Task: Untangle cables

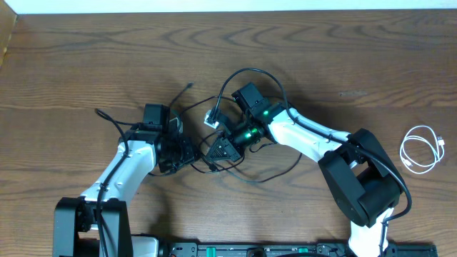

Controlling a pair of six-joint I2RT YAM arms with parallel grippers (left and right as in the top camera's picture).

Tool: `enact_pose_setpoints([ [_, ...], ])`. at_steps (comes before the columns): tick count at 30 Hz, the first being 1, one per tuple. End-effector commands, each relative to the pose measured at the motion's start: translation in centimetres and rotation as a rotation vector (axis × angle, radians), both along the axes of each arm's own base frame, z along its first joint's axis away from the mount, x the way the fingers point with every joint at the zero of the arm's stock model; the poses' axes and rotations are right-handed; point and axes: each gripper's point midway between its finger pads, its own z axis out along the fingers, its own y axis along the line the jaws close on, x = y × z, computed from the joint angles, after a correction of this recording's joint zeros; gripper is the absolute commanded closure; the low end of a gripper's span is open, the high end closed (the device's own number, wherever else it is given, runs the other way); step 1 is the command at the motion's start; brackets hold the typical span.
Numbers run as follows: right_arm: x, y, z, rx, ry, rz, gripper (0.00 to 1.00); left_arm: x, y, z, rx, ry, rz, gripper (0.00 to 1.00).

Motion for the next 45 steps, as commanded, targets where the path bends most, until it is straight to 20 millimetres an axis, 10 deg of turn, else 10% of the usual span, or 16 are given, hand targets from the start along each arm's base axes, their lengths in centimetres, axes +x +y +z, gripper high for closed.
enact_pose_setpoints([
  [1, -0.6, 0.3, 0.9, 0.046, 0.053, 0.024, 0.99, 0.3, -0.2, -0.1, -0.009, -0.015, -0.006, 0.61],
  [45, 1.1, 1.4, -7.0, -0.114, -0.083, -0.107, 0.64, -0.9, 1.6, -2.7, 0.079, 0.021, 0.104, 0.55],
])
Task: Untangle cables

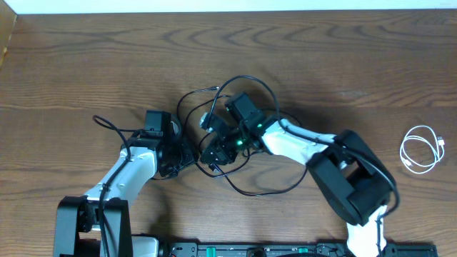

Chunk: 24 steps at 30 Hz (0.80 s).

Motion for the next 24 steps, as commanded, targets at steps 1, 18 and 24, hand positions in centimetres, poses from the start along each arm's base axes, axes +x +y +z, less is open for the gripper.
enact_pose_setpoints([
  [1, -0.4, 0.0, -2.9, -0.039, 0.084, -0.032, 0.64, -0.8, 0.5, -0.8, 0.027, 0.027, 0.003, 0.55],
  [18, -0.2, -0.3, -3.3, 0.014, 0.148, -0.018, 0.99, -0.7, 1.7, -1.5, 0.066, 0.046, 0.048, 0.52],
  [24, 0.3, -1.0, -2.1, 0.077, 0.199, -0.010, 0.99, -0.7, 1.6, -1.5, 0.043, 0.050, 0.051, 0.49],
])
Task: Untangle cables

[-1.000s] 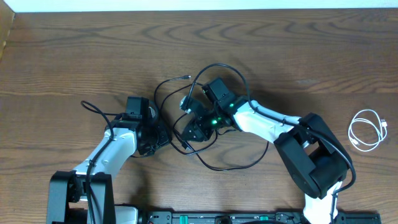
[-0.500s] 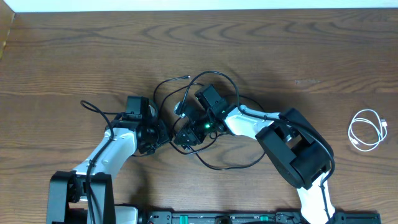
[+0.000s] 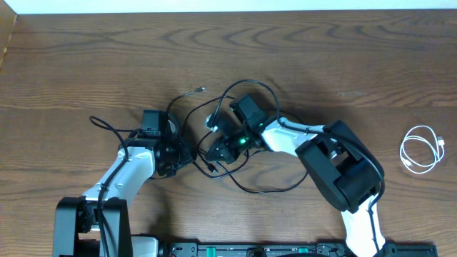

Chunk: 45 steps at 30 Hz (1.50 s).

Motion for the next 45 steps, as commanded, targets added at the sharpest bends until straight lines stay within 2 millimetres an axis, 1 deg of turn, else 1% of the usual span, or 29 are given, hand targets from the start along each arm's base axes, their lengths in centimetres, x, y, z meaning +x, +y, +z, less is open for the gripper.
enact_pose_setpoints([
  [1, -0.5, -0.5, 0.6, 0.068, 0.075, 0.030, 0.99, -1.2, 0.8, -1.5, 0.036, 0.061, 0.022, 0.47],
  [3, -0.5, -0.7, 1.3, 0.107, 0.100, 0.042, 0.99, -1.1, 0.5, -1.4, 0.018, 0.055, 0.010, 0.45],
  [6, -0.8, -0.8, 2.1, 0.148, 0.124, 0.063, 0.99, -0.7, -0.7, -0.9, -0.044, 0.018, -0.057, 0.43],
  [12, -1.9, -0.3, 3.1, 0.201, 0.153, 0.111, 0.99, -0.3, -0.7, -0.8, -0.045, 0.001, -0.057, 0.43],
  [20, -3.4, 0.6, 3.2, 0.193, 0.179, 0.142, 0.99, -0.1, -0.7, -0.8, -0.042, -0.010, -0.056, 0.43],
  [22, -3.8, 0.9, 3.2, 0.192, 0.180, 0.153, 0.92, 0.1, -0.7, -0.8, -0.042, -0.015, -0.056, 0.43],
  [24, -4.0, 1.0, 3.2, 0.191, 0.180, 0.156, 0.90, 0.0, -0.7, -0.8, -0.042, -0.015, -0.056, 0.43],
  [30, -4.1, 1.1, 3.0, 0.180, 0.173, 0.156, 0.87, 0.0, -0.7, -0.8, -0.042, -0.015, -0.056, 0.43],
  [36, -3.8, 1.0, 2.9, 0.180, 0.165, 0.148, 0.98, 0.0, -0.7, -0.8, -0.042, -0.013, -0.056, 0.43],
  [38, -3.5, 0.9, 2.8, 0.174, 0.159, 0.138, 0.99, -0.1, -0.6, -0.8, -0.040, -0.008, -0.055, 0.43],
  [42, -2.9, 0.5, 2.8, 0.175, 0.159, 0.121, 0.99, -0.7, -0.1, -1.2, -0.008, 0.018, -0.048, 0.43],
  [45, -2.3, 0.1, 2.8, 0.170, 0.167, 0.104, 0.99, -1.4, 1.2, -1.7, 0.063, 0.063, 0.002, 0.43],
])
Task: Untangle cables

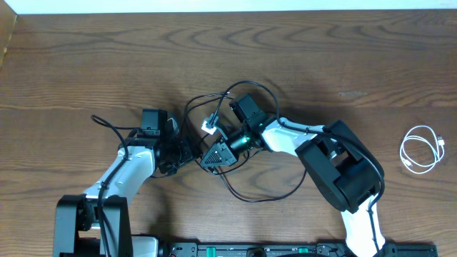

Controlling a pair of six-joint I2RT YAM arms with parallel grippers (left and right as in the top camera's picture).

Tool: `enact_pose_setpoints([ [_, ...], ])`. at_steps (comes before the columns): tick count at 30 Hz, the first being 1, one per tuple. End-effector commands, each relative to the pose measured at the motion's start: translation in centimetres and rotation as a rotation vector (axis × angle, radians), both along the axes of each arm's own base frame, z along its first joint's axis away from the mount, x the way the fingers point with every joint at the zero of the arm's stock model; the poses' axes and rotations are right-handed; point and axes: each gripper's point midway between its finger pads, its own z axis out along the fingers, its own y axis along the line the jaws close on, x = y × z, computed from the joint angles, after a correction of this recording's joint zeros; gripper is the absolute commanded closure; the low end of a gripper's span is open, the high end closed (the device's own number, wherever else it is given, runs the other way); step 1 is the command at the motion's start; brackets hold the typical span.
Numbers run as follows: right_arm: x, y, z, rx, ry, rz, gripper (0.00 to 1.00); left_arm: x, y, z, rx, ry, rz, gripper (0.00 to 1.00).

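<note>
A tangle of thin black cable lies mid-table, with loops above the grippers and a long slack loop toward the front. A white connector sits within the knot. My left gripper reaches in from the left, and its fingers look closed on a black strand. Facing it a short gap away, my right gripper comes from the right with its fingers drawn together on cable. The grip points are partly hidden by the gripper bodies.
A coiled white cable lies apart at the far right. One black cable end trails off left of the left arm. The wooden table stretches back to a pale far edge.
The free cable end that pointed up-left above the left gripper has curled into a closed loop. The front slack loop sits slightly nearer the front. Both grippers are almost where they were.
At first the right arm reached in from farther right, with one tall cable arch over its wrist. Its shoulder then swung left and the slack spread into a wide front loop. The left gripper stayed put throughout. Now the upper strands form tighter loops between the grippers.
</note>
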Motion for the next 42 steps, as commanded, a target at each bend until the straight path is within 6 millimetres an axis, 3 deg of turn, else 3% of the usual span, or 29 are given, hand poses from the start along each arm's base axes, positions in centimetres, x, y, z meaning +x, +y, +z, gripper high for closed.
enact_pose_setpoints([
  [1, 0.6, -0.8, -0.6, -0.010, 0.032, -0.020, 0.99, -2.2, 2.7, -2.1, 0.144, 0.107, 0.066, 0.43],
  [11, 1.4, -1.0, 1.3, 0.007, 0.022, -0.045, 0.99, -4.6, 5.4, -2.7, 0.304, 0.208, 0.106, 0.44],
  [19, 1.5, -1.3, 3.2, 0.025, -0.012, -0.045, 0.99, -4.9, 7.5, -2.8, 0.424, 0.207, 0.102, 0.67],
  [23, 1.8, -1.7, 3.9, 0.021, -0.019, -0.057, 0.99, -4.7, 8.5, -2.7, 0.481, 0.202, 0.139, 0.70],
  [29, 3.8, -3.0, 3.7, -0.179, -0.159, -0.203, 0.99, -4.7, 8.5, -2.7, 0.475, 0.206, 0.175, 0.71],
  [36, 3.9, -3.9, 9.2, -0.255, -0.393, -0.307, 0.99, -4.7, 8.5, -2.7, 0.476, 0.205, 0.175, 0.71],
  [42, 3.7, -3.9, 12.3, -0.253, -0.521, -0.356, 0.99, -4.7, 8.5, -2.7, 0.476, 0.205, 0.175, 0.71],
])
